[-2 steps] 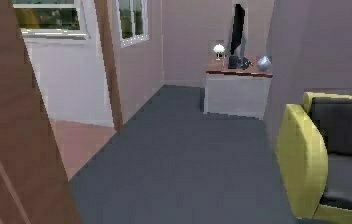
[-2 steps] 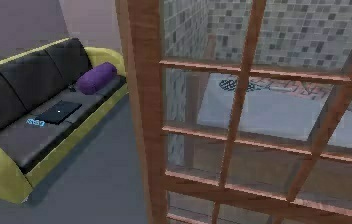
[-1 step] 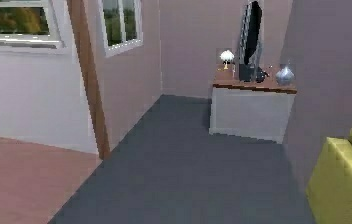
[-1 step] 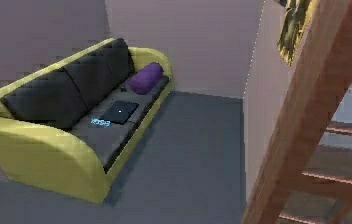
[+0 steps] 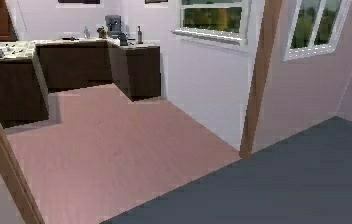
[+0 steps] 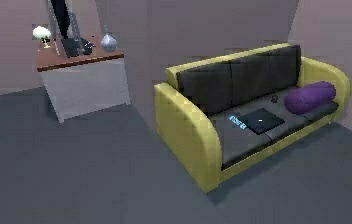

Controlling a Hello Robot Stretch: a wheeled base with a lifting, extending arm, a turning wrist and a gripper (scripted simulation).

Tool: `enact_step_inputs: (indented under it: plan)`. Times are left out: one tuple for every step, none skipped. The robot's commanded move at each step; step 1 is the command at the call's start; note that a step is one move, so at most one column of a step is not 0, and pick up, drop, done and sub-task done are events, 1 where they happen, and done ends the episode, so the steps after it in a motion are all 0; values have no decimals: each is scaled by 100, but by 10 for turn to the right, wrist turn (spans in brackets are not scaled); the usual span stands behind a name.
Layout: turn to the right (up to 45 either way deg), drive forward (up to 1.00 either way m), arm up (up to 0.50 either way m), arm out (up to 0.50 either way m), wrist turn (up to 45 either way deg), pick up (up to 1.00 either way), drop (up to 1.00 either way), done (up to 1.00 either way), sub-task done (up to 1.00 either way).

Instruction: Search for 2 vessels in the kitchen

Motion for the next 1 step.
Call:
enact_step_inputs:
  plan:
    - [-180, 0, 0, 0, 0, 0, 0, 0, 0]
